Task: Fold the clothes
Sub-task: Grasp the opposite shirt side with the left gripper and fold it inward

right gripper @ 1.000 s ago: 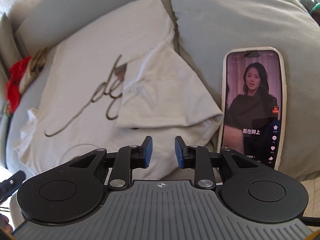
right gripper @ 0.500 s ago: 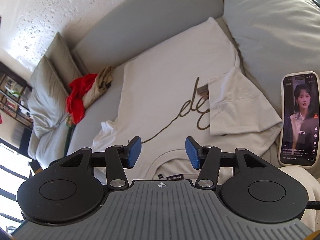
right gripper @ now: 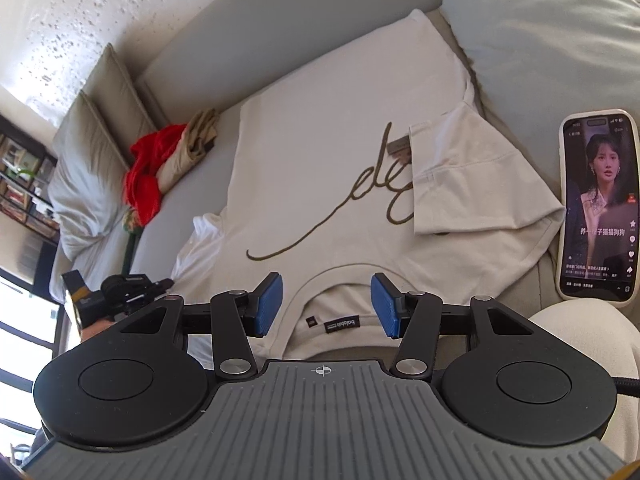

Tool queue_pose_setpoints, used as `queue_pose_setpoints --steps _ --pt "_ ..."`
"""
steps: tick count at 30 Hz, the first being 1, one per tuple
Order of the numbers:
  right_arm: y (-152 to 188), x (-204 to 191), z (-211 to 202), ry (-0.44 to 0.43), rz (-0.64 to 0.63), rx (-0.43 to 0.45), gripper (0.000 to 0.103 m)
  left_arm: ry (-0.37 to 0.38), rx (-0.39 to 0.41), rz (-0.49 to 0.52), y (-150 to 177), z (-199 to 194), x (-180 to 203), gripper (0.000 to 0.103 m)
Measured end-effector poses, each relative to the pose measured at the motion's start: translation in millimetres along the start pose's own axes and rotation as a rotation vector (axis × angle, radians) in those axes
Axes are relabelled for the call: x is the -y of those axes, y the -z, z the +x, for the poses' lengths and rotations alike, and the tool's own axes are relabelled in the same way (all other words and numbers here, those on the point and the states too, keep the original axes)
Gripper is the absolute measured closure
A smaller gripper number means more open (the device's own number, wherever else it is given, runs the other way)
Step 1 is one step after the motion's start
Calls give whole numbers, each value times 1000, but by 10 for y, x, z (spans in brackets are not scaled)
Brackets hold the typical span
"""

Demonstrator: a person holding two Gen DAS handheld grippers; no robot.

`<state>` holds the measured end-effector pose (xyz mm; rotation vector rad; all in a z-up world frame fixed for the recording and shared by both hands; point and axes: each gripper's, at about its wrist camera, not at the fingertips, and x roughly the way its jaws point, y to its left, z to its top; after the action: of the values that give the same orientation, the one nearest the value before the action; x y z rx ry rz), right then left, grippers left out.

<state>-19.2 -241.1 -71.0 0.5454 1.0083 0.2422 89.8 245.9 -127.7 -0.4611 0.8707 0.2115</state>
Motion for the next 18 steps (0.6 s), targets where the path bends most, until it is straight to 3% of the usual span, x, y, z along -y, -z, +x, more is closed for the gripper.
queue_pose_setpoints --steps 3,6,9,13,15,16,17,18 --pt "60 61 8 -12 11 -14 48 -7 112 128 30 -259 296 103" --pt "106 152 26 -22 42 -26 48 3 254 333 198 -556 781 103" --pt "148 232 42 -37 73 -32 48 23 350 578 595 -718 1321 103" --pt "190 298 57 -45 84 -44 48 -10 355 932 1361 -604 2021 103" --pt "198 321 39 -50 88 -44 48 -47 309 1033 1673 -485 2188 101" --pt "198 332 25 -54 89 -45 48 -60 273 1058 1778 -434 2219 96" --pt "197 344 11 -58 90 -45 48 -73 237 1083 1882 -383 2249 83" --pt "200 355 -2 -64 91 -48 48 -83 206 1102 1969 -347 2271 76"
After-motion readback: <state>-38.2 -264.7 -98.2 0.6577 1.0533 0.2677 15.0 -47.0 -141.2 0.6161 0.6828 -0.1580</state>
